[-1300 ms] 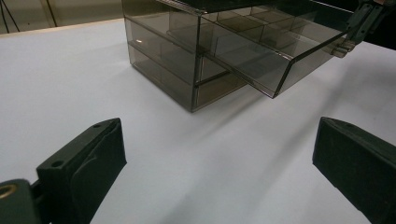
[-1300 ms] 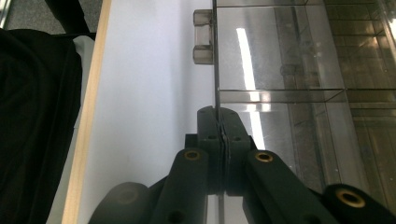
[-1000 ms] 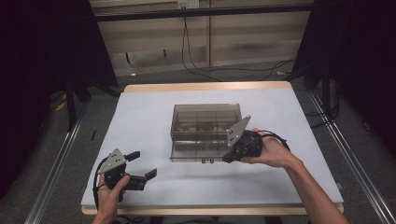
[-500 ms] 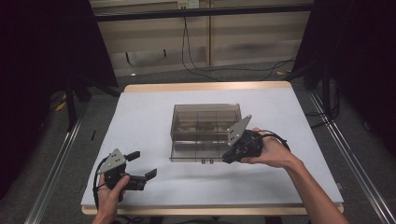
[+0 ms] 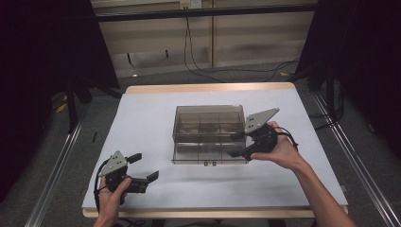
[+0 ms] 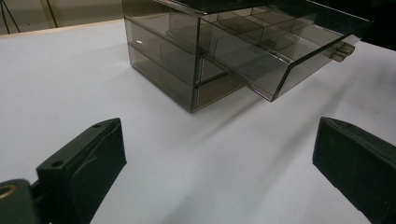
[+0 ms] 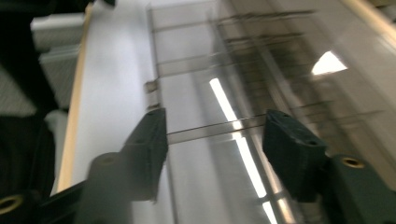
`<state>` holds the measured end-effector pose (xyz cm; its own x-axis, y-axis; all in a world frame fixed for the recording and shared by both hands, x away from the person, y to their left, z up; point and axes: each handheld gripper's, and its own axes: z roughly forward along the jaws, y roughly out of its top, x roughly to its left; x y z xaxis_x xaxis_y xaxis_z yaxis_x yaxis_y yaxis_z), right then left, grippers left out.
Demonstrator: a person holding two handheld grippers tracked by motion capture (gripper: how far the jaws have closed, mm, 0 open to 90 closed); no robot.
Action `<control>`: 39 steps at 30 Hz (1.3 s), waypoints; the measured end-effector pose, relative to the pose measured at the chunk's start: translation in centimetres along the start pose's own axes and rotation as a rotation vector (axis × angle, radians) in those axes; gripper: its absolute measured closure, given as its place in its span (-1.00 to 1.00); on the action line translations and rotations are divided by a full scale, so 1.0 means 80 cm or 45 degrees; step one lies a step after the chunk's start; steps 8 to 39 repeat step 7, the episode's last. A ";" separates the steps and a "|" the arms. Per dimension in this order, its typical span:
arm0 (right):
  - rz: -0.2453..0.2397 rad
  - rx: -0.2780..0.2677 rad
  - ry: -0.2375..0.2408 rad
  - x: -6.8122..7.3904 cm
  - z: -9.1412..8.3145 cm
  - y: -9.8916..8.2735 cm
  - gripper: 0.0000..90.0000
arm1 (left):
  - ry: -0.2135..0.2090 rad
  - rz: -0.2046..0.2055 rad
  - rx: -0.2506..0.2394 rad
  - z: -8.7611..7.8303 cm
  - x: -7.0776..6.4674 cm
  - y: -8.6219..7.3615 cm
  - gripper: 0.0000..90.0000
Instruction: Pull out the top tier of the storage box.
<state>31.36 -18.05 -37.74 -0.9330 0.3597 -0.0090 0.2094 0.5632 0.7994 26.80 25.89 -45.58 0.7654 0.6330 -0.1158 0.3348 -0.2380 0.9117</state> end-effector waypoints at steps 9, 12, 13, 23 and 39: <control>0.120 -0.167 -0.145 -0.006 -0.024 -0.010 -0.22 | 0.015 -0.002 0.004 0.000 0.000 0.001 -0.94; 0.120 -0.167 -0.145 -0.006 -0.024 -0.010 -0.22 | 0.015 -0.002 0.004 0.000 0.000 0.001 -0.94; 0.120 -0.167 -0.145 -0.006 -0.024 -0.010 -0.22 | 0.015 -0.002 0.004 0.000 0.000 0.001 -0.94; 0.120 -0.167 -0.145 -0.006 -0.024 -0.010 -0.22 | 0.015 -0.002 0.004 0.000 0.000 0.001 -0.94; 0.120 -0.167 -0.145 -0.006 -0.024 -0.010 -0.22 | 0.015 -0.002 0.004 0.000 0.000 0.001 -0.94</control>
